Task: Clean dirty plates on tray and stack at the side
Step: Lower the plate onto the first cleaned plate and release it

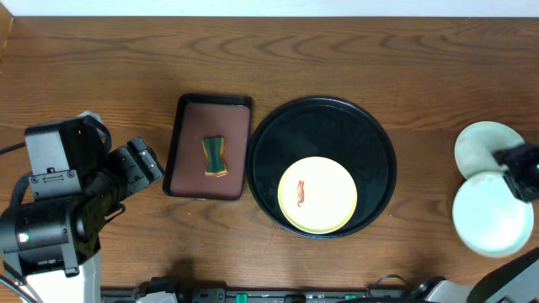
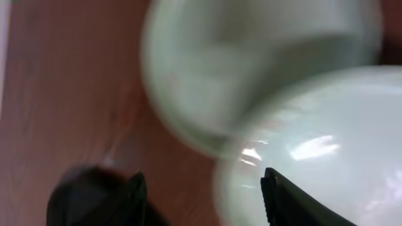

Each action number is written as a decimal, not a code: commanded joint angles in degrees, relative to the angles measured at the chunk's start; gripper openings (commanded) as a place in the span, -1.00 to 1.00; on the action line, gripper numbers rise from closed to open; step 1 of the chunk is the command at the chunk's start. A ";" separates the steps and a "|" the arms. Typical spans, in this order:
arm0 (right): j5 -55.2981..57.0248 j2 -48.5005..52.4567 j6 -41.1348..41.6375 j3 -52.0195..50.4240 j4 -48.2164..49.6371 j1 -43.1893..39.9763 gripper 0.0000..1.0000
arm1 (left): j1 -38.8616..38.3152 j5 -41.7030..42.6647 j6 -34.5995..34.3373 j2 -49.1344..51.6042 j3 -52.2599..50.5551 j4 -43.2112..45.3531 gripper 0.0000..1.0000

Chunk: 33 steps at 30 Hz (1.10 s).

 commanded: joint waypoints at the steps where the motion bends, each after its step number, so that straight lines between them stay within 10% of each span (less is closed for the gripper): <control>1: 4.35 -3.78 -2.45 0.37 -0.57 6.56 0.02 | 0.24 -0.50 0.35 0.02 0.59 -0.04 0.76; 3: 10.56 -3.41 -1.62 0.31 -2.34 8.50 -0.20 | 0.24 -0.50 0.37 0.02 0.59 -0.04 0.76; 19: 23.96 -0.72 -0.33 -2.16 -15.76 12.48 0.03 | 0.24 -0.50 0.37 0.02 0.59 -0.04 0.76; 33: 23.37 -0.72 6.32 -18.69 2.82 15.54 -0.21 | 0.24 -0.50 0.37 0.02 0.59 -0.04 0.76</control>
